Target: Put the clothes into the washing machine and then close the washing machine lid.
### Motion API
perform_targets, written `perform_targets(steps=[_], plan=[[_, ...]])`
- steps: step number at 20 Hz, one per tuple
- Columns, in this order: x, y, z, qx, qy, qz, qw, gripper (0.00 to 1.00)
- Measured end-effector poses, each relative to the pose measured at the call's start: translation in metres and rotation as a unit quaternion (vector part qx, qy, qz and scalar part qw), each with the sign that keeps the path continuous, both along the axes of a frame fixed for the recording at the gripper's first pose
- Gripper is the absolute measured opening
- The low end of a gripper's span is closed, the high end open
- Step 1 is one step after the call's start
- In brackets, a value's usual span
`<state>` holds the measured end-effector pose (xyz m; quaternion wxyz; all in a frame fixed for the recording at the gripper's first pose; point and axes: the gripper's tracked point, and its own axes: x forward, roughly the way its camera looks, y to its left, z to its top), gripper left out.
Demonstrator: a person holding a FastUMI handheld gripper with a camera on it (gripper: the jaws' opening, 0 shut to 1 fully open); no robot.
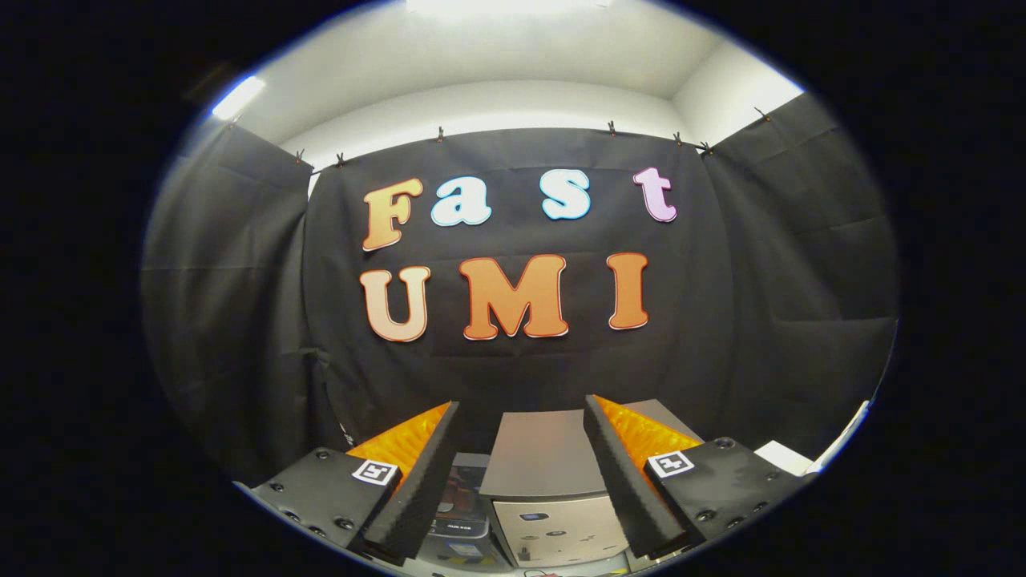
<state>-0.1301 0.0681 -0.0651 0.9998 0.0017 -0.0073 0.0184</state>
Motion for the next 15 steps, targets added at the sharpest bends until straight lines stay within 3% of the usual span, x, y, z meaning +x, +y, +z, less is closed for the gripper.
perform_targets(steps=[15], plan=[[0.038, 0.002, -0.001, 0.007, 0.005, -0.024, 1.000, 0.98]])
